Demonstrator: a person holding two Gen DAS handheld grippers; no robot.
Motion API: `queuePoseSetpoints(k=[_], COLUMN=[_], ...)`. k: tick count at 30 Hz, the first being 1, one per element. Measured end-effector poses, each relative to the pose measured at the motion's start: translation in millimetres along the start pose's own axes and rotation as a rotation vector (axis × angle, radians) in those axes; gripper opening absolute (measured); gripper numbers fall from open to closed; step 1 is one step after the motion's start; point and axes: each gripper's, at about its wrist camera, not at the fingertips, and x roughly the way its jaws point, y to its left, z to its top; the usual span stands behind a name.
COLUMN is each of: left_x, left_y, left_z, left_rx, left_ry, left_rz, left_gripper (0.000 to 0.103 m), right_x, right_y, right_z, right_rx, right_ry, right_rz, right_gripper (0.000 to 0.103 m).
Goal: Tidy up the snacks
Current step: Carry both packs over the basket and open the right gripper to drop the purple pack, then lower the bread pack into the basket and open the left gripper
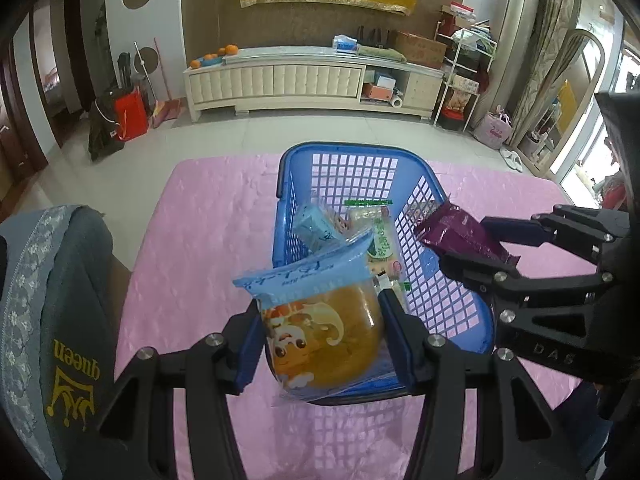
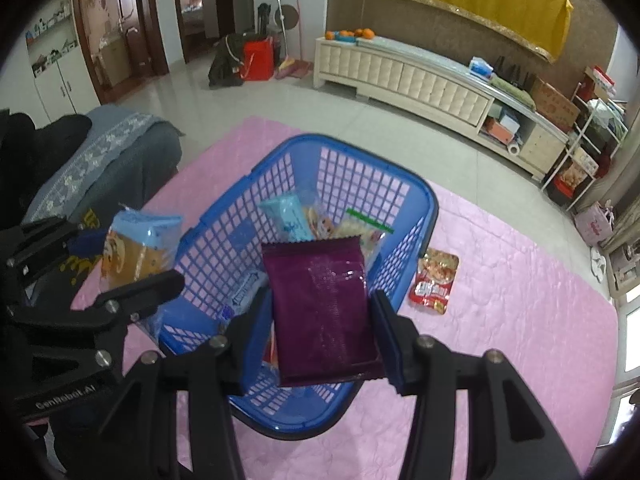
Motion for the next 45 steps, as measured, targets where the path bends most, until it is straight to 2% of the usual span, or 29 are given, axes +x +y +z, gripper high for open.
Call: queuePoseSetpoints(k=[6, 7, 9, 12, 26, 36, 41, 45], left_x=[-3, -4, -4, -4, 9, 45, 61, 76], left_y=[2, 1, 2, 2, -13, -35, -43, -47], left_z=[0, 0, 0, -1, 15, 42, 45, 43], left_rx=[-0.002, -0.002, 0.000, 0.001, 0.063, 0.127, 0.137, 0.133], left_ry=[0.001, 0.002, 0.003, 0.003, 0.005, 0.038, 0.060, 0.095], left_rz=[-0.005, -0.004, -0.001, 0.003, -0.025, -0.052, -0.066, -0.074], left_gripper=[0.052, 0.052, 0.052, 0.052, 0.052, 0.052, 0.052, 0.052], right_x=[10, 11, 12, 7, -4, 8, 7, 11], right_y=[3, 1, -1, -1, -38, -73, -93, -102], right_z=[-2, 0, -1, -2, -4, -4, -6, -8], right_rx=[0.014, 0.022, 0.040, 0.034, 0.101, 0.155, 0.205, 0.220], right_ry=[0.046, 0.056, 0.071, 0.049, -0.002, -0.012, -0.066, -0.061], right_rz=[-0.009, 0.005, 0.041, 0.023, -0.022, -0.035, -0.068, -0.057], right_gripper=[0.057, 0.059, 0.074, 0.081, 0.084, 0.084, 0.084, 0.084])
